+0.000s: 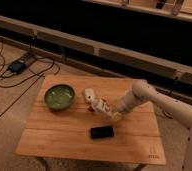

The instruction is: Stand the bottle upright

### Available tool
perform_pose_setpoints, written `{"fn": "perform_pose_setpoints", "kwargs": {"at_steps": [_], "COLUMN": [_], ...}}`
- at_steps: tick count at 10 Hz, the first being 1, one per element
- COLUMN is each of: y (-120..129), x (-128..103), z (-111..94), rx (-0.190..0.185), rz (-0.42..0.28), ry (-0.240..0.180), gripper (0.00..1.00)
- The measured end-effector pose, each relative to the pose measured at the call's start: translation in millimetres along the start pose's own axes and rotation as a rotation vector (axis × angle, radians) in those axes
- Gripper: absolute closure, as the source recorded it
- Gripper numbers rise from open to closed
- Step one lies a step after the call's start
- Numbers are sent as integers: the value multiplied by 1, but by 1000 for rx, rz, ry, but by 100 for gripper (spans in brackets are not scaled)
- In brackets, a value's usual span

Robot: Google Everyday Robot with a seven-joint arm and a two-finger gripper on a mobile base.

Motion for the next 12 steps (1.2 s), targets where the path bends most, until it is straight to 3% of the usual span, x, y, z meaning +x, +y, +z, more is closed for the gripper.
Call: {"fn": "perform_pose_setpoints", "kwargs": {"at_steps": [6,7,9,11,12], "y": [1,0,-1,-6,-10], "x": [-15,-17,-12,2,6], "z": [10,12,12,17,22], "rx": [-25,-32,-48,-81,-94], "rz": [-22,-37,-74,-122,-135], "ry": [-24,-48,-167,-434,-529], "gripper": [100,100,100,100,100]}}
